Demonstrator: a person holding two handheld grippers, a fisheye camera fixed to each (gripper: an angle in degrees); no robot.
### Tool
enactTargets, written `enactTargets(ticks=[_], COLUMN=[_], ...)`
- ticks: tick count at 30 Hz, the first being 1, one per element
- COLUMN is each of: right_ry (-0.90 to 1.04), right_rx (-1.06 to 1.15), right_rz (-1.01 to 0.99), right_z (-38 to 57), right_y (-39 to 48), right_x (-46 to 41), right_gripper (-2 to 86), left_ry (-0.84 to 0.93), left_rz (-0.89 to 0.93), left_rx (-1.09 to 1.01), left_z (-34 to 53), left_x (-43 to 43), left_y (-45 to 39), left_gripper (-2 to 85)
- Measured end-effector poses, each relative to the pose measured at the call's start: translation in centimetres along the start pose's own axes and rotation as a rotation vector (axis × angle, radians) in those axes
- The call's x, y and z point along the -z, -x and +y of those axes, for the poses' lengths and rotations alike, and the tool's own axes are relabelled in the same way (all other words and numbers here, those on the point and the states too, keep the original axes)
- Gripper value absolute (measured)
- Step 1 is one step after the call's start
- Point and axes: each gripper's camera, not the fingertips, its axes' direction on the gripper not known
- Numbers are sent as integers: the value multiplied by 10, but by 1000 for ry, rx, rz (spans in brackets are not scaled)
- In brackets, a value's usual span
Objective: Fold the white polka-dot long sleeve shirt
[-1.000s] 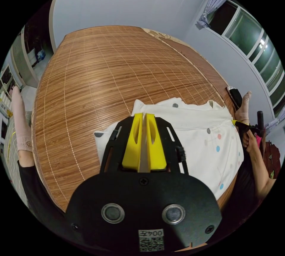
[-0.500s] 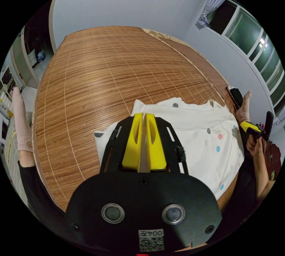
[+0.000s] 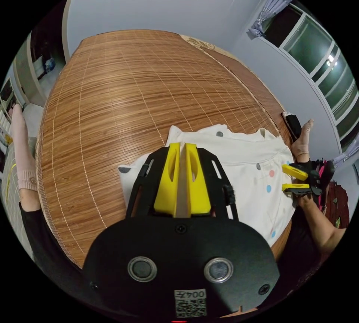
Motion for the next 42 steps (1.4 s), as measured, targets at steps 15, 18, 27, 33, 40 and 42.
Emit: enactTargets(ticks=[15, 18, 27, 33, 40, 42], right_ry=[-2, -2, -4, -5, -10, -10], right_rx=[-14, -18, -25, -33, -45, -46], right_rz=[-22, -27, -31, -41, -47, -46], right_z=[-6, -7, -8, -8, -7, -7], right_y=[13, 14, 14, 11, 7, 6], right_x=[-5, -6, -7, -8, -8, -7], right_gripper=[143, 142, 136, 134, 133, 133], left_ry=[166, 152, 125, 27, 85, 57], left_rz=[-46, -77, 59, 62, 194, 153], left_rx=[-403, -435, -356, -154, 62, 85], left_z=[7, 9, -1, -6, -22, -22], left_x=[-40, -39, -32, -5, -16, -7], left_y=[-172, -177, -139, -66, 21, 19], left_gripper=[49, 33, 44, 62, 29, 36])
